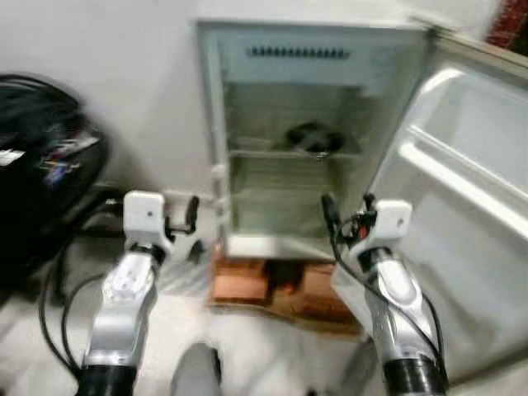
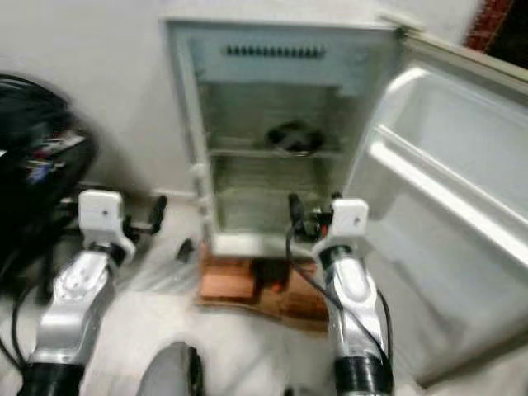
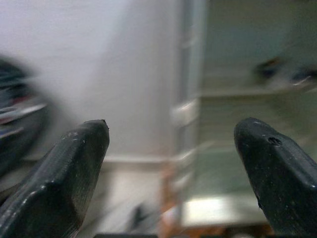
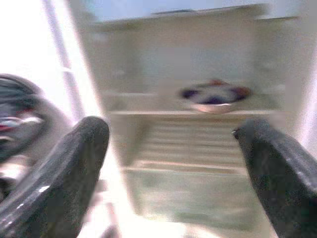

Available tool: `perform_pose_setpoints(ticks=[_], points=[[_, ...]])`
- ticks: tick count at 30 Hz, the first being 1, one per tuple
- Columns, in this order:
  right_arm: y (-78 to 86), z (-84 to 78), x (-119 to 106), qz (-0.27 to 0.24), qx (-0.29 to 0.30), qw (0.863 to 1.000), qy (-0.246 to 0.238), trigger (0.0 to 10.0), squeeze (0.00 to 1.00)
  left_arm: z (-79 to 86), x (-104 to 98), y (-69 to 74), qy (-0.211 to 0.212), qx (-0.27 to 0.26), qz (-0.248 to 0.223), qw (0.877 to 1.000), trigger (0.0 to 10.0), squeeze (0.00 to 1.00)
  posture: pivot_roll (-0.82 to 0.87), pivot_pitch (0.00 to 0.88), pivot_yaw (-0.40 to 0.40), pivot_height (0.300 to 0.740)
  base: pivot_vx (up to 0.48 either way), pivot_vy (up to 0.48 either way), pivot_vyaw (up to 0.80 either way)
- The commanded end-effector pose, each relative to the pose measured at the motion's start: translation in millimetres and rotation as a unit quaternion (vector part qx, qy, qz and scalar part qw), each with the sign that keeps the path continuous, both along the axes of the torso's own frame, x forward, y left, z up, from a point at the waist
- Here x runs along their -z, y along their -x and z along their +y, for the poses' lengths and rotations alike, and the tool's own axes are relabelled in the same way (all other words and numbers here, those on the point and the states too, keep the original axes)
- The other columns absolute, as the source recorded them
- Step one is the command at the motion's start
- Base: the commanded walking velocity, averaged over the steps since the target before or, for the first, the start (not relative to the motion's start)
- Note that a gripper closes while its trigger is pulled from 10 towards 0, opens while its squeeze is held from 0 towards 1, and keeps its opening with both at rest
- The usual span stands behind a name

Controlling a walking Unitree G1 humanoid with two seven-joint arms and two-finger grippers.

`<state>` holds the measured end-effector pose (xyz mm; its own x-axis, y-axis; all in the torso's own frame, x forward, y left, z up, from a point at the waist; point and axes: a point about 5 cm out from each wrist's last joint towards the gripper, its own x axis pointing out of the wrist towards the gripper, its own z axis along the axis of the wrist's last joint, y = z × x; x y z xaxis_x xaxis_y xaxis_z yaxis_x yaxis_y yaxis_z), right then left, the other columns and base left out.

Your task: Restocking fridge

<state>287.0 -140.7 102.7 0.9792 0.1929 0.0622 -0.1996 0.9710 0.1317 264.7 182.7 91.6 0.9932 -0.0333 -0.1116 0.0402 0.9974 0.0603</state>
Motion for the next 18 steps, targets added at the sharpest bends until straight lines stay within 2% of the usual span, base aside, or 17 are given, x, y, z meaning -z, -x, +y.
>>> perform_pose_setpoints(ticks=[1,3,9,11,13,16,18], points=[[7.9,-4.0,7.2,0.019,0.002,1.000,-0.001,10.0,0.00,-0.7,8.2,-0.2,-0.003,0.006,0.015,1.000,10.0,0.00,0.00,0.004,0.019,0.740,-0.390,0.000,0.00],[12.8,-16.0,12.0,0.032,0.021,0.999,0.009,10.0,0.00,-1.4,13.7,1.8,-0.002,0.005,0.023,1.000,10.0,0.00,-0.01,0.000,0.014,0.740,-0.382,0.000,0.00],[20.1,-31.6,18.5,0.051,0.077,0.995,0.047,10.0,0.00,-4.8,21.5,7.5,-0.001,0.014,0.032,0.999,10.0,0.00,-0.01,0.000,0.003,0.740,-0.360,0.000,0.00],[22.9,-30.7,18.6,0.049,0.070,0.995,0.042,10.0,0.00,-4.5,24.9,9.0,-0.001,0.014,0.036,0.999,10.0,0.00,-0.01,0.000,0.002,0.740,0.000,0.000,0.00],[28.0,-33.0,18.3,0.038,0.076,0.994,0.066,10.0,0.00,-1.9,31.1,12.0,0.001,0.007,0.048,0.999,10.0,0.00,-0.02,0.000,0.001,0.740,0.000,0.000,0.00],[31.7,-32.5,22.2,0.055,0.066,0.995,0.055,10.0,0.00,0.2,35.2,14.3,0.008,0.003,0.052,0.999,10.0,0.00,-0.03,0.000,0.003,0.740,0.000,0.000,0.00],[33.8,-38.5,24.4,0.057,0.089,0.993,0.049,10.0,0.00,-1.2,38.8,15.6,-0.004,0.013,0.050,0.999,10.0,0.00,-0.04,0.000,0.006,0.740,0.000,0.000,0.00]])
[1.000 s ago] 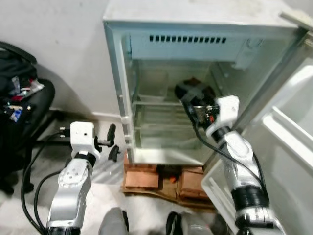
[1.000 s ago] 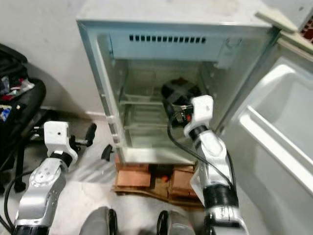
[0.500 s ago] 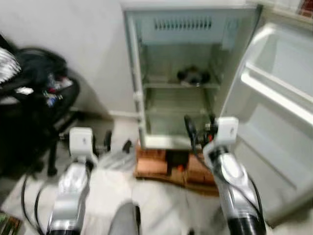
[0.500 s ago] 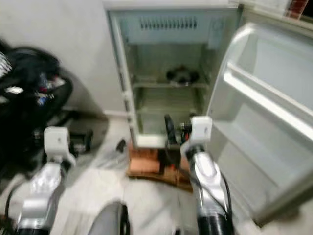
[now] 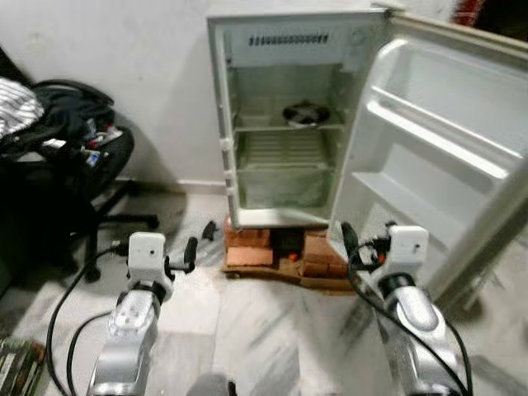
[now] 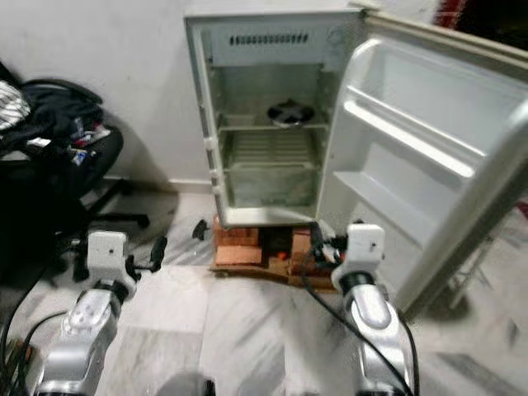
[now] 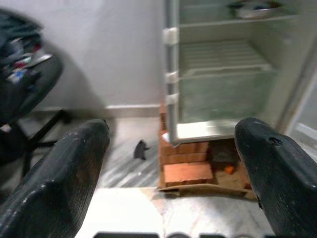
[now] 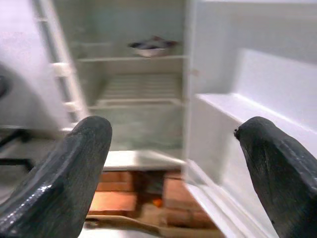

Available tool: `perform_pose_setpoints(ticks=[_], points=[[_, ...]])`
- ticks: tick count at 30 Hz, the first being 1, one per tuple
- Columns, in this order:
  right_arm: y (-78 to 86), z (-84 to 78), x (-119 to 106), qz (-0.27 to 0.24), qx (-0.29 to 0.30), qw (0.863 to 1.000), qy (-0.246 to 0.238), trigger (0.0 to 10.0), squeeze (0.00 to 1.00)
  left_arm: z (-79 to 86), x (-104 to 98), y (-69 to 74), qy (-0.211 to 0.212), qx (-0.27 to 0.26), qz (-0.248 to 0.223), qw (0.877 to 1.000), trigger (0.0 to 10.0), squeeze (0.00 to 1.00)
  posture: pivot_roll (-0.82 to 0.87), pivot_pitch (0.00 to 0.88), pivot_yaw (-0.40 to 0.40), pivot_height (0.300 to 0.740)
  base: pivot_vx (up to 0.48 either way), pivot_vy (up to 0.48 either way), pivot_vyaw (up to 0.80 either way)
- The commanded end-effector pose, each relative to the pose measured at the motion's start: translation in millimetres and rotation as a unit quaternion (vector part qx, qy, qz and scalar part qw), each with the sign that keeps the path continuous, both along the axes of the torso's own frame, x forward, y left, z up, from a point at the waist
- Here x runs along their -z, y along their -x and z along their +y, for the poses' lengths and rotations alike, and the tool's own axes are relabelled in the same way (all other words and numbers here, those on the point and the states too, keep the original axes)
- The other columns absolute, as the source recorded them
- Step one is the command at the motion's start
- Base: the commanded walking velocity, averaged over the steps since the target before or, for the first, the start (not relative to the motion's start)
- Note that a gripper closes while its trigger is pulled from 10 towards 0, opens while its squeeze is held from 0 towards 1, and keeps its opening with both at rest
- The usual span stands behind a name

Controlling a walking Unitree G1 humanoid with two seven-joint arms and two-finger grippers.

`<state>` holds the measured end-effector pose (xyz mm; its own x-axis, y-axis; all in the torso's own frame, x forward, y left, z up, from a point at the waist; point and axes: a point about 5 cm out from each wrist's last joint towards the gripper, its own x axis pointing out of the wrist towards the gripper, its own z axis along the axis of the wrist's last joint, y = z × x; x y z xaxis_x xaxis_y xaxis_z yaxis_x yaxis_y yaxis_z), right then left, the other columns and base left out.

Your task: Restocking fridge

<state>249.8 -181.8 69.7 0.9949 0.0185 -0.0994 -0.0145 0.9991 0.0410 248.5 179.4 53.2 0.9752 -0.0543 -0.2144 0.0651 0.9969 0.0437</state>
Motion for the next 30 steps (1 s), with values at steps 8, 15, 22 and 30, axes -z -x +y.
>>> perform_pose_setpoints(ticks=[8,15,22,30], points=[[-17.7,1.5,-20.3,-0.042,-0.001,0.999,0.007,10.0,0.00,-4.9,-4.4,-9.0,-0.003,0.015,-0.017,1.000,10.0,0.00,-0.05,0.000,0.021,0.740,0.000,-0.127,0.00],[-19.9,0.2,-20.6,-0.042,-0.003,0.999,0.008,10.0,0.00,-8.1,-1.4,-6.4,-0.013,0.024,-0.016,1.000,10.0,0.00,-0.05,0.000,0.017,0.740,0.000,-0.480,0.00],[-19.6,8.0,-17.9,-0.041,-0.019,0.999,0.003,10.0,0.00,-8.7,-0.2,-3.8,-0.015,0.029,-0.018,0.999,10.0,0.00,-0.05,0.002,0.012,0.740,0.000,-0.480,0.00],[-25.1,12.0,-18.9,-0.043,-0.038,0.998,0.008,10.0,0.00,-7.6,1.6,-1.7,-0.018,0.026,-0.015,0.999,10.0,0.00,-0.04,0.010,0.006,0.740,0.000,-0.480,0.00]])
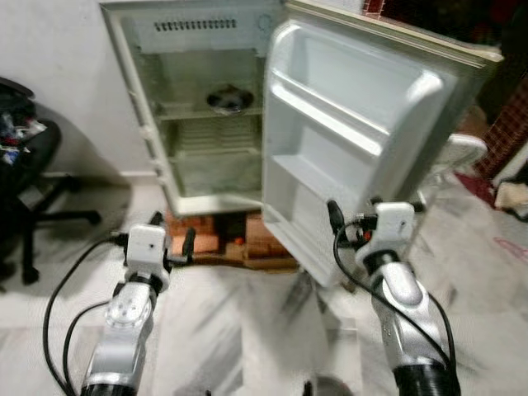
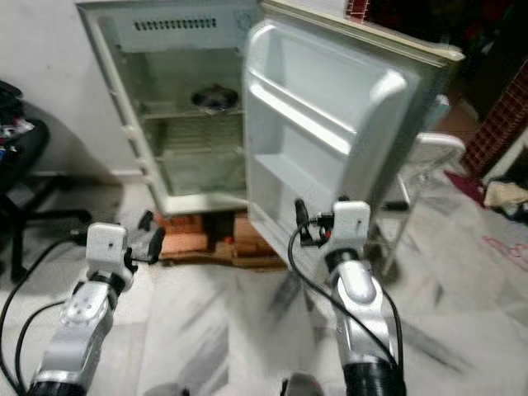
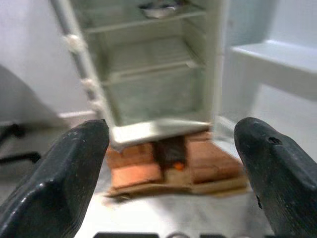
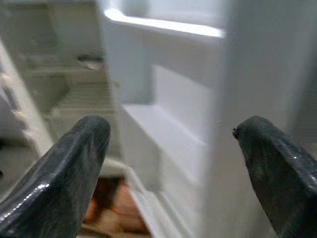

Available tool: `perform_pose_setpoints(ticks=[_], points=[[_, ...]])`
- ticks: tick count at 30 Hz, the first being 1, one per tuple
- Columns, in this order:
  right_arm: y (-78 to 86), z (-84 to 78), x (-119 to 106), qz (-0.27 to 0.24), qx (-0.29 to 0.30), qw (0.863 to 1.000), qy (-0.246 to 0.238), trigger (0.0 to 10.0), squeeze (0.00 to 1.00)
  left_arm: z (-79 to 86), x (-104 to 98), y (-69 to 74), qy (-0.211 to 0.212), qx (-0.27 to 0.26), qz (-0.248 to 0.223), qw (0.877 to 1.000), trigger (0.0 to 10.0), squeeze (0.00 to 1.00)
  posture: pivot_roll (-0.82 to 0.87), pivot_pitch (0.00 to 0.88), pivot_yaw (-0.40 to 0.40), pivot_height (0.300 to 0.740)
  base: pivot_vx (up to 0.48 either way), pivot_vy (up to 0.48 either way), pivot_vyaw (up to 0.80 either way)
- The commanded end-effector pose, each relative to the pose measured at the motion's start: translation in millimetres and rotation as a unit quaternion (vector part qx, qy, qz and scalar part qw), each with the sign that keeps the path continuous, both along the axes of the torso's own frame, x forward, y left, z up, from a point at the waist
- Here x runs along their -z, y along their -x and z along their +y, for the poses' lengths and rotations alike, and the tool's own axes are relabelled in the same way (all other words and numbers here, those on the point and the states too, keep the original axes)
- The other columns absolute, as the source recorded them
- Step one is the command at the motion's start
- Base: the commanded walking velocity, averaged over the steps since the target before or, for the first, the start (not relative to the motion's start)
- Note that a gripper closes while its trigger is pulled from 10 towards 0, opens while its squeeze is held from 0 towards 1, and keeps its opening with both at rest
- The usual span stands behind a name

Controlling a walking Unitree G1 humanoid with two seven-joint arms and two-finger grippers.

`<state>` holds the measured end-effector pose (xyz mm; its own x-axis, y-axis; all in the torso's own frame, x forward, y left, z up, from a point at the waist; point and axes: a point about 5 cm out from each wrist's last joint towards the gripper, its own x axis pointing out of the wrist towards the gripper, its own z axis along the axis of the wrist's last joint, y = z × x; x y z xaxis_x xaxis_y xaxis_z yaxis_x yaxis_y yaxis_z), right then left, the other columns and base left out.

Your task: Restocking fridge

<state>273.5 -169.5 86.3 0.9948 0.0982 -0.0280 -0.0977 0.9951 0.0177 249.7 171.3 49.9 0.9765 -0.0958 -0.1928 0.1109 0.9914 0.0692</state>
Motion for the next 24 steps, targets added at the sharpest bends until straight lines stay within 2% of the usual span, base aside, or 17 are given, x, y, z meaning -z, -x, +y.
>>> perform_pose_setpoints(ticks=[1,5,7,13,19,24], points=[[-2.8,-0.5,-3.6,-0.008,0.003,1.000,-0.004,10.0,0.00,1.1,-1.6,-0.3,-0.006,0.001,-0.003,1.000,10.0,0.00,-0.04,0.011,0.006,0.740,0.000,-0.480,0.00],[-10.1,1.5,-11.2,-0.023,-0.002,1.000,-0.007,10.0,0.00,2.1,-3.2,-2.9,-0.002,-0.003,-0.007,1.000,10.0,0.00,-0.03,0.014,0.008,0.740,0.000,-0.120,0.29],[-16.0,2.9,-15.8,-0.034,-0.003,0.999,0.003,10.0,0.00,4.3,-4.3,-5.7,-0.007,-0.005,-0.009,1.000,10.0,0.00,-0.02,0.014,0.009,0.740,0.000,0.000,0.80],[-26.6,5.0,-21.8,-0.043,0.006,0.999,-0.006,10.0,0.00,10.4,-7.3,-10.7,-0.017,-0.006,-0.015,1.000,10.0,0.00,-0.02,0.016,0.008,0.740,0.000,0.000,0.80],[-35.9,11.5,-24.7,-0.041,0.023,0.999,-0.008,10.0,0.00,22.0,2.7,-4.9,-0.017,-0.029,0.016,0.999,10.0,0.00,0.00,0.013,0.020,0.740,0.000,0.000,0.00],[-40.7,5.6,-30.9,-0.046,0.053,0.998,-0.004,10.0,0.00,21.3,9.4,3.2,-0.018,-0.034,0.029,0.999,10.0,0.00,0.00,0.008,0.015,0.740,0.000,0.000,0.00]])
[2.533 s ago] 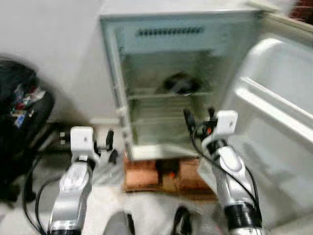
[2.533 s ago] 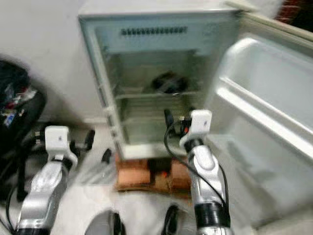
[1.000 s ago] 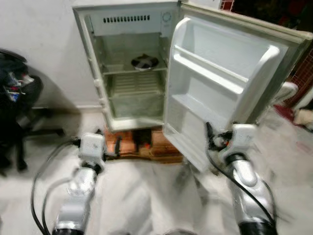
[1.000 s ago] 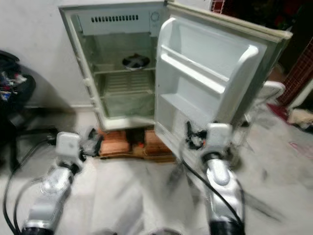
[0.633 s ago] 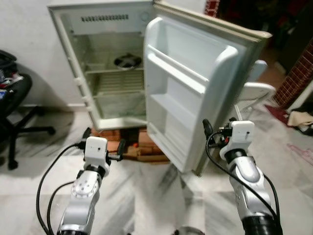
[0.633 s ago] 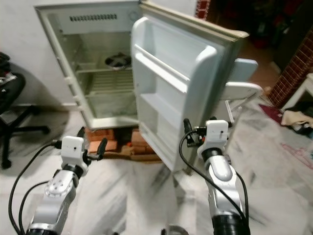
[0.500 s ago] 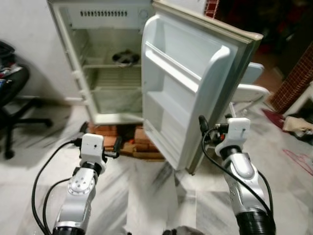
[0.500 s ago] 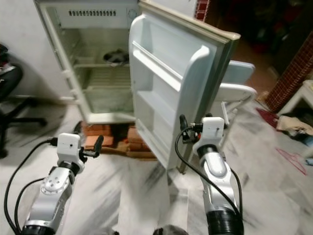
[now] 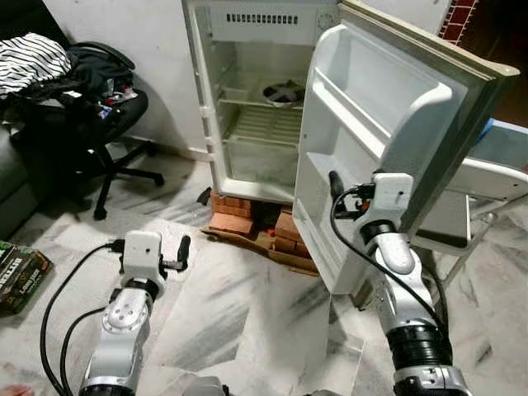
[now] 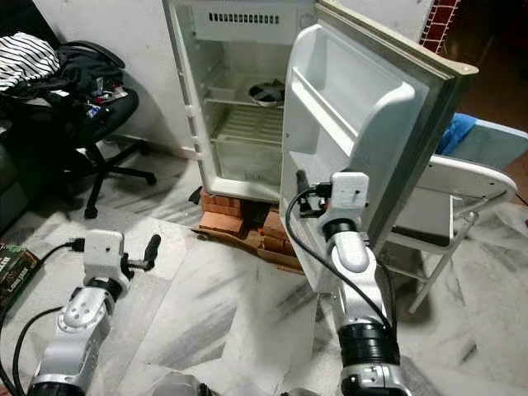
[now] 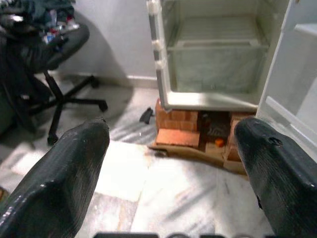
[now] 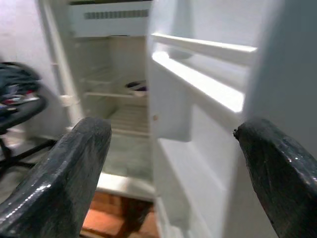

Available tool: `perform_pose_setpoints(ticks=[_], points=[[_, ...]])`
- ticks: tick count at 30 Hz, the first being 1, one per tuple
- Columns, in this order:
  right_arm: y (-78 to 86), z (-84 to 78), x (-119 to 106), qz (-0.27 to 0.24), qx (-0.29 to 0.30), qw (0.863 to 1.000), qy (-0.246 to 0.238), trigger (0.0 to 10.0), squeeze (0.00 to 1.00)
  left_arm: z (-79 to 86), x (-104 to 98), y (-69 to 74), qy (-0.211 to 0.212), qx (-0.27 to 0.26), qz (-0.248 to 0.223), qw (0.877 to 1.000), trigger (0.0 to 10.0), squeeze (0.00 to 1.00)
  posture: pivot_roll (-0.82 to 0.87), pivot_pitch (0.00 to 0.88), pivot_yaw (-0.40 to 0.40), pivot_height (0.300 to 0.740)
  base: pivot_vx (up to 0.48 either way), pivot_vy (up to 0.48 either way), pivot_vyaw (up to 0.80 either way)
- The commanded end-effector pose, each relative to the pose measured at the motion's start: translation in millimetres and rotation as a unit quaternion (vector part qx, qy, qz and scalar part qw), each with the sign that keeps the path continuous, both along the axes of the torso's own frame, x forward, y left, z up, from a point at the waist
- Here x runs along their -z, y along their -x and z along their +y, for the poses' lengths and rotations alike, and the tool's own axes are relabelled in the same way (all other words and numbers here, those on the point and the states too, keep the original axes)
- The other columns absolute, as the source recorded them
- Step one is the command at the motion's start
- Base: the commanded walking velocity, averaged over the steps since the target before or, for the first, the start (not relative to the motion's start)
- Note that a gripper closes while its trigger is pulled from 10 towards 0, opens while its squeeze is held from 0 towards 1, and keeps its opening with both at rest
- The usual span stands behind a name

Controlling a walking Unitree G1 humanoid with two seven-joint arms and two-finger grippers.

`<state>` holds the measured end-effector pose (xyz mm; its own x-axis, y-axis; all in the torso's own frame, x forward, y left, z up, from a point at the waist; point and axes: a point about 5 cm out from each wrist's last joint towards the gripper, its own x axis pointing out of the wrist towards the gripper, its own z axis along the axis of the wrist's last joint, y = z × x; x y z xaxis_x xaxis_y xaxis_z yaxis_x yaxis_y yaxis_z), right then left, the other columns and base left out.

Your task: Restocking fridge

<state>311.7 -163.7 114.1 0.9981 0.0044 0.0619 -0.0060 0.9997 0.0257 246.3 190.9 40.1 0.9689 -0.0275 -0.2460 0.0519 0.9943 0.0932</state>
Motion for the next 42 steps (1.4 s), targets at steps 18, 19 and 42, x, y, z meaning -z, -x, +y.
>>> perform_pose_setpoints(ticks=[18,19,42], points=[[10.5,-73.4,18.2,0.056,0.189,0.978,0.069,10.0,0.00,-2.2,4.5,1.0,0.005,-0.004,0.014,1.000,10.0,0.00,-0.01,0.018,0.009,0.740,0.000,0.000,0.00],[8.0,-74.7,16.5,0.054,0.190,0.978,0.064,10.0,0.00,-2.4,4.8,1.0,0.005,-0.004,0.015,1.000,10.0,0.00,-0.01,0.017,0.008,0.740,0.000,0.000,0.00],[30.8,9.6,-11.1,0.024,-0.323,0.927,-0.188,10.0,0.00,-1.0,10.0,8.6,0.008,-0.004,0.032,0.999,10.0,0.00,0.00,0.036,0.008,0.740,0.000,0.000,0.00]])
